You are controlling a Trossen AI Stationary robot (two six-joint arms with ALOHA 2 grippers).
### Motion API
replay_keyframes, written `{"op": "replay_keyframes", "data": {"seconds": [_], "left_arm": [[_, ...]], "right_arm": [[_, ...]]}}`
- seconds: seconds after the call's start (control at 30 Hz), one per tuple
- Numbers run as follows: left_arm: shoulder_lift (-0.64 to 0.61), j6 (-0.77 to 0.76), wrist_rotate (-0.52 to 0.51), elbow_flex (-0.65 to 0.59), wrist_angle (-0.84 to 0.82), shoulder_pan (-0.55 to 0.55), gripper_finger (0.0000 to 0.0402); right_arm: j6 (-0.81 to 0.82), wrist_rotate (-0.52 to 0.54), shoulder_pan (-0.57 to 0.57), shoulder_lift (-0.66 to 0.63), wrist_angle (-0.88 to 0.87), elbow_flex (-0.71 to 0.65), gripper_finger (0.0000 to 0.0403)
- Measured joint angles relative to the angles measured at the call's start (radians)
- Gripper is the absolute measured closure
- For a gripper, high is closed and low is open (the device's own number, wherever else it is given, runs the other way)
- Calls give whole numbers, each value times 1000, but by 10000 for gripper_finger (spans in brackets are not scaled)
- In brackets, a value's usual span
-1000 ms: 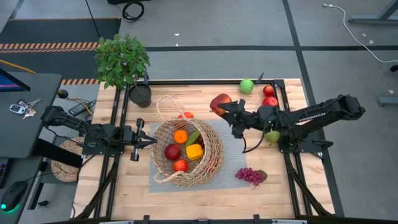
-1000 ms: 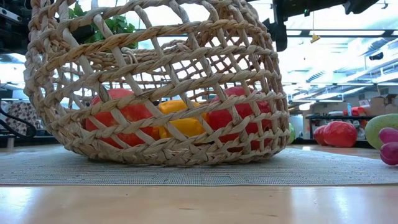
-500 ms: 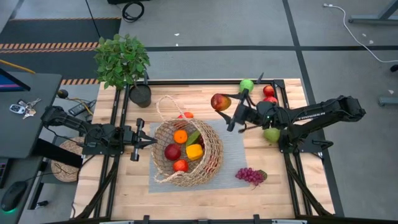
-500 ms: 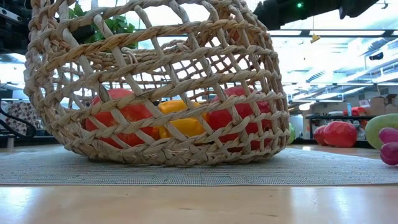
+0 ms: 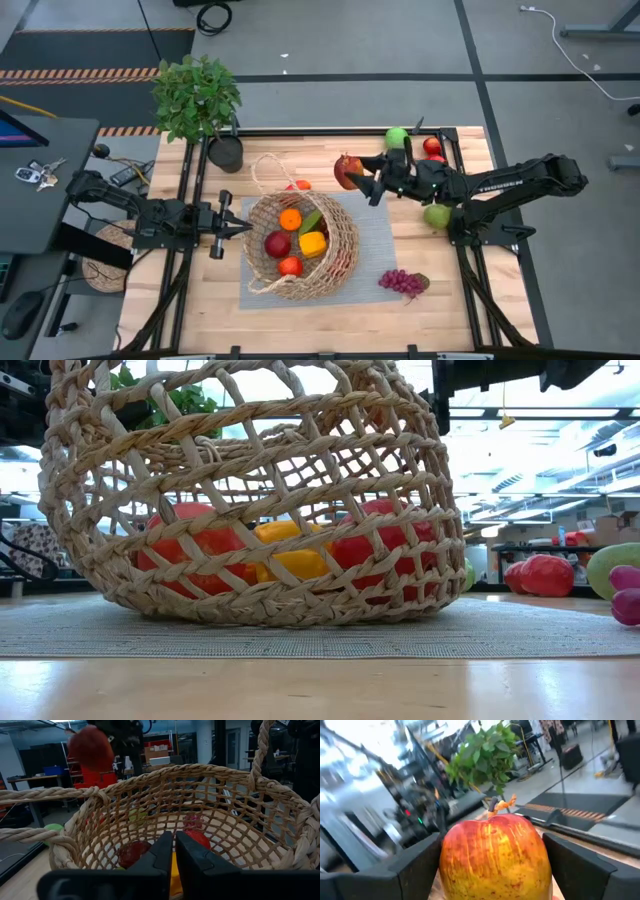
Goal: Build produce basket
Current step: Put the red apple into the brown woven basket
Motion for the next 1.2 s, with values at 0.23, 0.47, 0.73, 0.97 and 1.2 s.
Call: {"op": "replay_keyframes", "data": {"seconds": [0.23, 0.47, 0.73, 0.97, 1.2], "left_arm": [[0, 0, 0, 0, 0, 0, 366], [0, 0, 0, 0, 0, 0, 374], [0, 0, 0, 0, 0, 0, 366], [0, 0, 0, 0, 0, 0, 372], [0, 0, 0, 0, 0, 0, 369]], "right_arm": [[69, -21, 9, 0, 161, 0, 56], [-9, -80, 26, 0, 213, 0, 56], [-212, -692, 27, 0, 311, 0, 56], [-225, -730, 26, 0, 308, 0, 56], [-264, -608, 31, 0, 285, 0, 56]]}}
